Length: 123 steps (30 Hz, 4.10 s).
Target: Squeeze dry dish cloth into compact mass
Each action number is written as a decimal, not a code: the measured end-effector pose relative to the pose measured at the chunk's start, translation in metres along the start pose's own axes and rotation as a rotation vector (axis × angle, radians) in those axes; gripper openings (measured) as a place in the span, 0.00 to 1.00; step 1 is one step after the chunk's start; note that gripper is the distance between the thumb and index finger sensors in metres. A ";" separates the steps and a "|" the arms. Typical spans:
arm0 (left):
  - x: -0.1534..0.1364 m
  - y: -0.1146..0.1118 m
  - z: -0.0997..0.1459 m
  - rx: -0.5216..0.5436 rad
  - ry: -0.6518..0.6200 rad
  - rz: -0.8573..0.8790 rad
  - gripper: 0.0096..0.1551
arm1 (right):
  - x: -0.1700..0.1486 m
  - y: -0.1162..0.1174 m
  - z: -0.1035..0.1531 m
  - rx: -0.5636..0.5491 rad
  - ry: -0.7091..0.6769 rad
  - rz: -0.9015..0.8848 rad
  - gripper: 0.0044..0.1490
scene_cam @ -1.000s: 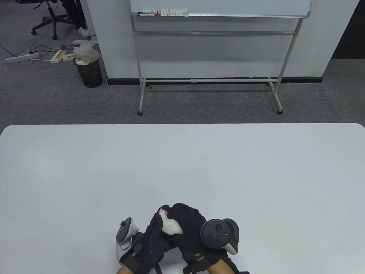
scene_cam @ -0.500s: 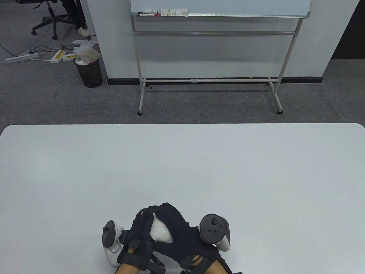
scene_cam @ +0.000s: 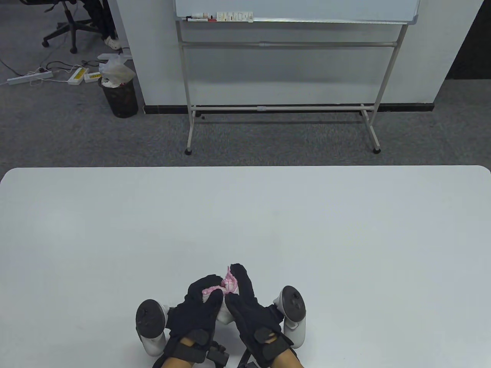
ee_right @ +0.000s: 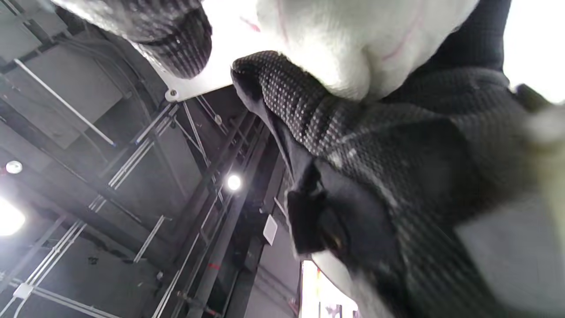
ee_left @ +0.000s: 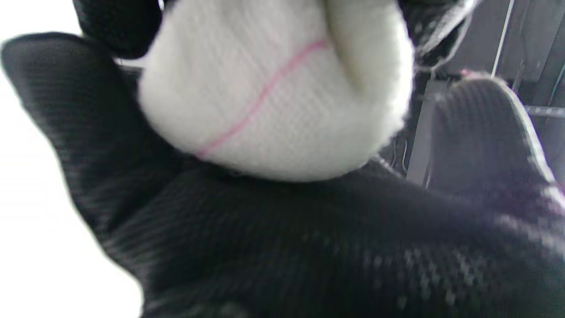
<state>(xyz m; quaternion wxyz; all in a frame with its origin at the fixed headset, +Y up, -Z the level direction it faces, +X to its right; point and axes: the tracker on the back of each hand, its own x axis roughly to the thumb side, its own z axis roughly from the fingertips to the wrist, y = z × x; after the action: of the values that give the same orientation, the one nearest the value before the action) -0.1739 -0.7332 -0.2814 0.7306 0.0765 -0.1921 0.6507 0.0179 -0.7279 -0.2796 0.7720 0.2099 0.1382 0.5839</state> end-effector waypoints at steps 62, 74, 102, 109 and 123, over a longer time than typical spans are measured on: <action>0.019 -0.013 0.006 -0.007 -0.024 0.208 0.22 | -0.016 0.004 -0.003 0.041 0.039 -0.079 0.52; 0.012 -0.011 0.008 0.060 0.019 0.129 0.29 | 0.025 -0.002 0.000 -0.080 -0.135 0.282 0.38; 0.010 -0.029 0.006 -0.246 -0.041 0.298 0.44 | -0.002 0.021 0.001 0.140 -0.105 0.171 0.46; 0.015 -0.032 0.003 -0.238 -0.054 0.270 0.44 | 0.005 0.017 0.002 0.136 -0.100 0.151 0.48; 0.026 -0.006 0.003 -0.222 0.008 0.062 0.45 | 0.025 -0.001 0.002 -0.076 -0.210 0.360 0.39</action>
<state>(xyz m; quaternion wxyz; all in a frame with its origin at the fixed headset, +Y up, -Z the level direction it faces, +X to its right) -0.1661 -0.7112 -0.2677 0.7150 -0.0132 -0.2624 0.6479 0.0269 -0.7047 -0.2779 0.6727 0.2614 -0.0048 0.6921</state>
